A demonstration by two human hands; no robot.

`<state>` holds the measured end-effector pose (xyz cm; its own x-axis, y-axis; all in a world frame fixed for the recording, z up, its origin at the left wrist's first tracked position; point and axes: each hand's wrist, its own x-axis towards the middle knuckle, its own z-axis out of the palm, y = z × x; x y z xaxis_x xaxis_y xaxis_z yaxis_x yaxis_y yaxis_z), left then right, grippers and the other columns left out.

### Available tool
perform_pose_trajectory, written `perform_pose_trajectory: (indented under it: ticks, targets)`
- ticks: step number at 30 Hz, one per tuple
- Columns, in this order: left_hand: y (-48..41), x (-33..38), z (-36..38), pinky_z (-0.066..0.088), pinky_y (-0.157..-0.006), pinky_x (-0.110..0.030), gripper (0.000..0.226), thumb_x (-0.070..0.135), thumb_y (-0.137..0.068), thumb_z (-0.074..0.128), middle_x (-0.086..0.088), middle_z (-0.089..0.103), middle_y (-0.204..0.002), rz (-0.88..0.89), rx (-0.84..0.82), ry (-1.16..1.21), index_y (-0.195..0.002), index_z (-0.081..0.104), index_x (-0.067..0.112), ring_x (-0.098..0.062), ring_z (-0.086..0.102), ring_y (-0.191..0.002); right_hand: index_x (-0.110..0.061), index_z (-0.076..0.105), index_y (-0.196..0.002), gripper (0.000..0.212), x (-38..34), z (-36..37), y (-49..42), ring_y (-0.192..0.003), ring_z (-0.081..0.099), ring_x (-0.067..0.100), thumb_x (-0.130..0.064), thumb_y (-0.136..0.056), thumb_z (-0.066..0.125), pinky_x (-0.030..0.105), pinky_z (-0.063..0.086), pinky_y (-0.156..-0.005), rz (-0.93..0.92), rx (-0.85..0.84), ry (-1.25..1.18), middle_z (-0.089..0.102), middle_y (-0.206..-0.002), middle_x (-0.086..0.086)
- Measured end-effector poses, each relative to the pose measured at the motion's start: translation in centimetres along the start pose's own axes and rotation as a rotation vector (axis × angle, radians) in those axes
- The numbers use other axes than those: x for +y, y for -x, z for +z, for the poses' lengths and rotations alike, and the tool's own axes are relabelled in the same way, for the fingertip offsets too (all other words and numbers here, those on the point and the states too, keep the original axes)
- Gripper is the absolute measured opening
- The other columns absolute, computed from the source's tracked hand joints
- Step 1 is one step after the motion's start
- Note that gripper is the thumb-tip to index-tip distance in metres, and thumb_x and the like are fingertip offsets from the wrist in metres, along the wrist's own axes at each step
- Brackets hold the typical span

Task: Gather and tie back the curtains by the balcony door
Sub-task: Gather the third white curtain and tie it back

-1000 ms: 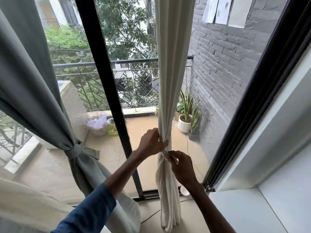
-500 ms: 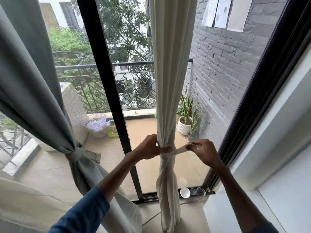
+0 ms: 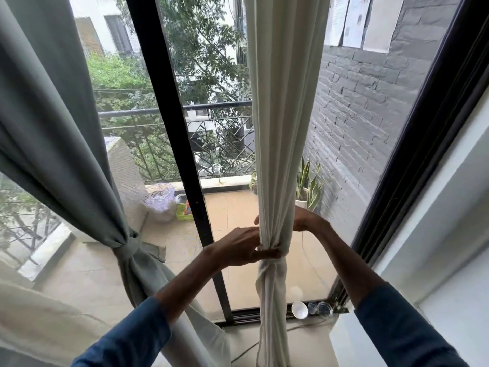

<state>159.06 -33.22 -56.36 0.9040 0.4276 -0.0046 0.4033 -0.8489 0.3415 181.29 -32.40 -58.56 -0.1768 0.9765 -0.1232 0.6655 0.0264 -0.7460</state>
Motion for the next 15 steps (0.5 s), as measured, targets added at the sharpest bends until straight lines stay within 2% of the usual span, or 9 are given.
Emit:
perform_pose_trajectory:
  ticks: [2,3,4,5,7,9,11,12,15]
  targets:
    - [0.0,0.1,0.1,0.057,-0.08,-0.04,0.06,0.068,-0.095,0.042,0.0,0.064,-0.125,0.014,-0.019,-0.106,-0.135,0.05,0.025,-0.02,0.066,-0.099,-0.002,0.063,-0.117,0.066,2.1,0.2,-1.0,-0.1,0.064,0.042,-0.043,-0.071,0.087,0.055,0.056,-0.087,0.031,-0.033,-0.04,0.066,-0.11,0.025]
    - [-0.1,0.2,0.1,0.057,-0.077,-0.037,0.06,0.068,-0.096,0.04,-0.001,0.065,-0.124,0.031,-0.004,-0.151,-0.136,0.05,0.024,-0.021,0.067,-0.096,0.006,0.06,-0.116,0.073,2.5,0.2,-1.0,-0.091,0.064,0.042,-0.04,-0.068,0.089,0.052,0.058,-0.078,0.062,-0.001,-0.046,0.062,-0.107,0.034]
    - [-0.1,0.4,0.1,0.058,-0.074,-0.035,0.06,0.067,-0.096,0.039,-0.003,0.065,-0.123,0.04,0.027,-0.184,-0.135,0.05,0.022,-0.021,0.068,-0.093,0.009,0.058,-0.118,0.07,2.6,0.3,-0.9,-0.082,0.065,0.033,-0.032,-0.068,0.086,0.043,0.059,-0.073,0.068,0.024,-0.046,0.062,-0.105,0.035]
    - [-0.3,0.6,0.1,0.056,-0.071,-0.033,0.06,0.066,-0.097,0.041,-0.006,0.065,-0.123,0.049,0.068,-0.211,-0.134,0.051,0.02,-0.023,0.069,-0.089,0.007,0.057,-0.113,0.06,1.0,0.5,-0.4,-0.079,0.065,0.026,-0.031,-0.075,0.084,0.04,0.06,-0.073,0.074,0.08,-0.042,0.062,-0.105,0.035]
    - [-0.5,0.7,0.0,0.046,-0.061,-0.031,0.056,0.062,-0.097,0.044,-0.01,0.067,-0.115,0.028,0.131,-0.254,-0.126,0.057,0.016,-0.026,0.068,-0.081,0.008,0.06,-0.114,0.069,0.6,0.9,-0.2,-0.093,0.067,0.029,-0.047,-0.077,0.079,0.05,0.056,-0.089,0.007,0.156,-0.049,0.065,-0.107,0.031]
    - [-1.0,0.3,0.0,0.04,-0.059,-0.033,0.055,0.064,-0.097,0.042,-0.009,0.07,-0.098,-0.025,0.137,-0.297,-0.113,0.063,0.016,-0.03,0.067,-0.075,0.005,0.066,-0.108,0.05,1.5,1.4,0.0,-0.098,0.068,0.033,-0.033,-0.079,0.079,0.047,0.058,-0.087,0.037,0.209,-0.152,0.071,-0.103,0.023]
    - [-1.1,-0.3,0.1,0.048,-0.059,-0.036,0.058,0.068,-0.095,0.04,-0.008,0.072,-0.084,-0.106,0.134,-0.234,-0.101,0.067,0.017,-0.031,0.066,-0.071,0.004,0.069,-0.099,0.023,-0.5,1.7,2.4,-0.083,0.072,0.031,-0.009,-0.082,0.077,0.039,0.061,-0.068,0.082,0.403,-0.238,0.075,-0.092,0.019]
    - [-1.2,-0.6,0.2,0.052,-0.061,-0.038,0.056,0.067,-0.095,0.042,-0.007,0.072,-0.08,-0.15,0.142,-0.167,-0.099,0.067,0.017,-0.03,0.066,-0.068,0.002,0.07,-0.098,0.017,-0.2,2.3,3.3,-0.077,0.073,0.029,-0.002,-0.082,0.076,0.036,0.06,-0.06,0.084,0.491,-0.307,0.076,-0.086,0.015]
    - [-1.3,-1.4,0.1,0.058,-0.066,-0.04,0.048,0.058,-0.094,0.054,-0.007,0.073,-0.088,-0.284,0.174,0.04,-0.108,0.065,0.013,-0.025,0.068,-0.072,-0.007,0.071,-0.095,0.011,-0.5,4.8,6.8,-0.066,0.074,0.022,-0.005,-0.086,0.077,0.033,0.057,-0.05,0.013,0.713,-0.43,0.075,-0.075,0.007]
